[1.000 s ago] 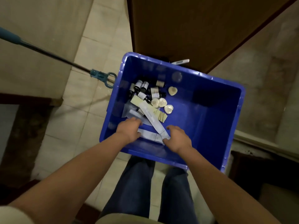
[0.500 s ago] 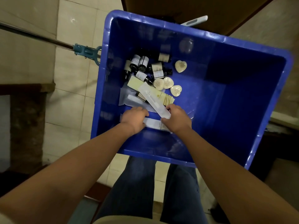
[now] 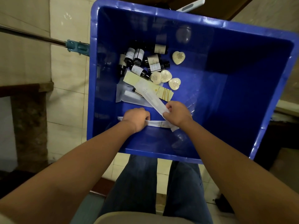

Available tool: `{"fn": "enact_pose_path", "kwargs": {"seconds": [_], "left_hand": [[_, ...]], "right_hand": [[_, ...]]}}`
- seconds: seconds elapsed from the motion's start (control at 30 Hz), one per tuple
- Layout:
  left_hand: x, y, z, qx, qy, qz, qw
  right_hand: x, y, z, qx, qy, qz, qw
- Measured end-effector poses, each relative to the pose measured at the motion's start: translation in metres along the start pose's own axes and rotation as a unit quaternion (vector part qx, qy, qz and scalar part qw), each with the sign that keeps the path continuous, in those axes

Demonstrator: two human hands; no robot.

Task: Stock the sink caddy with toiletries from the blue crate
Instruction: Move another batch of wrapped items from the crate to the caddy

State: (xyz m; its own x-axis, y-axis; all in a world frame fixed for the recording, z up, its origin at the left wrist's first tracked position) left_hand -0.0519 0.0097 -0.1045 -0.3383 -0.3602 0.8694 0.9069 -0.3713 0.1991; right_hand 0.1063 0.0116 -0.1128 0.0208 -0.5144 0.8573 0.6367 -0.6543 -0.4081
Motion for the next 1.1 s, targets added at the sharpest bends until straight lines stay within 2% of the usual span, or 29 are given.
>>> {"fn": "enact_pose_path", "kwargs": {"seconds": [0.4,0.63,0.83,0.93,1.1], "left_hand": [[0.033,0.021,0.024,-0.016,-0.009,0.004,1.000],[0.064,0.041,0.067,0.023,0.047,-0.002,0.999],[0.094,0.071,0.100,0.027,0.108,-0.027,0.993],[0.110,0.094,0.114,0.008,0.144,-0.035,0.989],[0.130,0.139,0.128,0.018,0.160,-0.069,0.985]], "right_hand": [[0.053,-0.001,0.044,-0.157,0.052,-0.003,0.986],[0.105,-0.016,0.082,-0.259,0.090,-0.004,0.962],[0.164,-0.017,0.107,-0.285,0.114,0.020,0.951],[0.195,-0.014,0.120,-0.300,0.149,0.041,0.941],[0.244,0.007,0.146,-0.332,0.236,0.067,0.911]]}}
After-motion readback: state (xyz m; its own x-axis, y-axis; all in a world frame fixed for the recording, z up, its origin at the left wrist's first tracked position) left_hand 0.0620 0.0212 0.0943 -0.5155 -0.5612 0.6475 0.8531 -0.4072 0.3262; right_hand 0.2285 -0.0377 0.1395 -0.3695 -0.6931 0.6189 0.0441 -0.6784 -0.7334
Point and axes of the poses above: each hand's wrist, its own x-axis away from the middle knuckle, its own z-axis out of the back of the hand, y = z × x, the point moved 6 cm from there along -x, towards the middle knuckle, and after that the axes turned 13 degrees about -x, right-handed, at the moved point
